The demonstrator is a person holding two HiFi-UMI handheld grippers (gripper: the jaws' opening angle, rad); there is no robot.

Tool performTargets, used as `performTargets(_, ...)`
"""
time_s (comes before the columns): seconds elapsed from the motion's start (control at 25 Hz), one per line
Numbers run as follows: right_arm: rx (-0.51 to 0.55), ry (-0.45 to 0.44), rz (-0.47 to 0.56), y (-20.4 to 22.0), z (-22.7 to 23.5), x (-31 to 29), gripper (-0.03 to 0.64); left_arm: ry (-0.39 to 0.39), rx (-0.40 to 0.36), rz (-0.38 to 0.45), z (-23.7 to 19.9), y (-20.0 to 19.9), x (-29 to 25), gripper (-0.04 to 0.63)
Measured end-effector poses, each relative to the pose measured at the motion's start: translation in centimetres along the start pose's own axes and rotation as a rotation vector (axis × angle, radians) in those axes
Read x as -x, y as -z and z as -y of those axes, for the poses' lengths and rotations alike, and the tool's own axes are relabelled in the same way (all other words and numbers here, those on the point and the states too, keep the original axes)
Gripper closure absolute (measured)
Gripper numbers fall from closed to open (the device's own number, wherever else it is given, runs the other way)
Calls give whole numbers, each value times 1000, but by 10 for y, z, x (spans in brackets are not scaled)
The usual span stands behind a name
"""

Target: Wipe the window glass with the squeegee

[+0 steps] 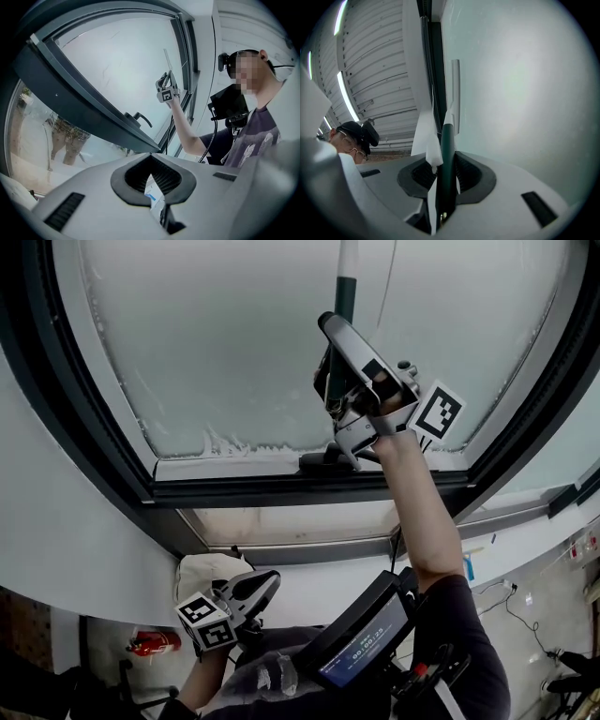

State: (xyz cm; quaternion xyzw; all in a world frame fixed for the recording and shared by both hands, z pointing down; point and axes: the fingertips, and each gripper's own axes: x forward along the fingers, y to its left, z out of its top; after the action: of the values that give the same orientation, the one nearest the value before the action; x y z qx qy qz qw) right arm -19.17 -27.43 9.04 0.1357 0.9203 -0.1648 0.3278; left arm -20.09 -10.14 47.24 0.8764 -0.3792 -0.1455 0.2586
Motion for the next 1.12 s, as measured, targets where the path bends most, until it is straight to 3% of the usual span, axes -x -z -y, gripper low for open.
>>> performTargets(1.12, -90, 93, 25, 81, 9, 74, 520, -13, 30, -69, 12, 27, 9, 591)
